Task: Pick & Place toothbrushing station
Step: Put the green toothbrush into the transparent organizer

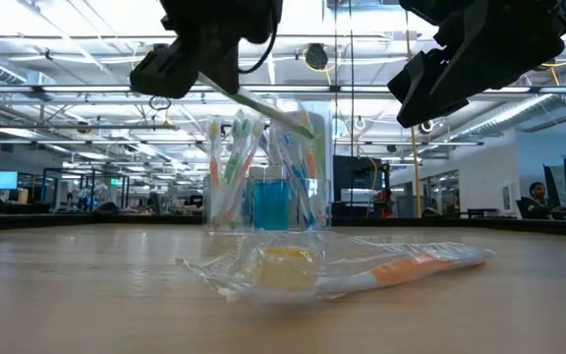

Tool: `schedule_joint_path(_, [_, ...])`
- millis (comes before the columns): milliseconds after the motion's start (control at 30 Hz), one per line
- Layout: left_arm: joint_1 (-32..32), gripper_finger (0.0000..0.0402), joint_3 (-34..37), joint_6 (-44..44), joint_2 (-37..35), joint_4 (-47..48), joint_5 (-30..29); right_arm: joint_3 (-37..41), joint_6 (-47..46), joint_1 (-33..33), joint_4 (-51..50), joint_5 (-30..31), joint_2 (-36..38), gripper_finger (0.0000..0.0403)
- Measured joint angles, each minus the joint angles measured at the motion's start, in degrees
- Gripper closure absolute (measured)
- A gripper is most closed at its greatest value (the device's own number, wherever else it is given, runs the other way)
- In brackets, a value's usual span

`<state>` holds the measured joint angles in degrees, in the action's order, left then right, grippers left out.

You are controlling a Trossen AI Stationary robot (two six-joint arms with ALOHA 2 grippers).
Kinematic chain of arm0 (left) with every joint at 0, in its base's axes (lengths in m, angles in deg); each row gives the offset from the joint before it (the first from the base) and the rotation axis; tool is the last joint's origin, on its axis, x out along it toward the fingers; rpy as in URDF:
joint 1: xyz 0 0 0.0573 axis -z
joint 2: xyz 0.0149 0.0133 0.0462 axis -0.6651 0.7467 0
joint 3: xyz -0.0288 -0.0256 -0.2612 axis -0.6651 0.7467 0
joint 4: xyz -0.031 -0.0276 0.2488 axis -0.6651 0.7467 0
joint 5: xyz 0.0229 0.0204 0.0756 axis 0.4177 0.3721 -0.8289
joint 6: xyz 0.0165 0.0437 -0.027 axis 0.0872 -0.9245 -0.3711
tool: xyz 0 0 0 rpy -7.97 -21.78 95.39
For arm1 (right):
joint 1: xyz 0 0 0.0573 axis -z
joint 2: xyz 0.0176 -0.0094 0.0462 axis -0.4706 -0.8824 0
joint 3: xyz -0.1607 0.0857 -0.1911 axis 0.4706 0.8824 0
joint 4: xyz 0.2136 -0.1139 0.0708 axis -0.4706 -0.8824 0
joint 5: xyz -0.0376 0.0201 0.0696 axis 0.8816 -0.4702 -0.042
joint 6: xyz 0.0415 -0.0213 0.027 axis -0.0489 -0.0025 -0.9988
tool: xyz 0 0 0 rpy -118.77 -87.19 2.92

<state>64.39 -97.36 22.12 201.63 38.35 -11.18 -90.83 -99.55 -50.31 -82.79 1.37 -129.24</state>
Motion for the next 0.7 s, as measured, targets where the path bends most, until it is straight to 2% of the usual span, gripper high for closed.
schedule_joint_path(167, [-2.2,0.0396,0.0,-5.4,-0.4,-0.1,-0.3,0.0,0.0,0.0,0.0,0.0,0.0,0.0247])
schedule_joint_path(400, [-2.9,0.0398,0.0,-9.5,-4.9,-0.1,0.2,0.0,-1.6,0.0,-0.4,0.0,0.0,0.0247])
schedule_joint_path(567, [-3.6,0.0399,0.1,-9.9,-11.1,0.0,7.3,0.0,-2.7,0.0,-0.2,0.0,0.0,0.0247])
schedule_joint_path(700, [-4.5,0.04,3.6,-10.3,-16.4,-0.1,7.5,0.0,-5.5,0.0,0.1,0.0,0.0,0.0247])
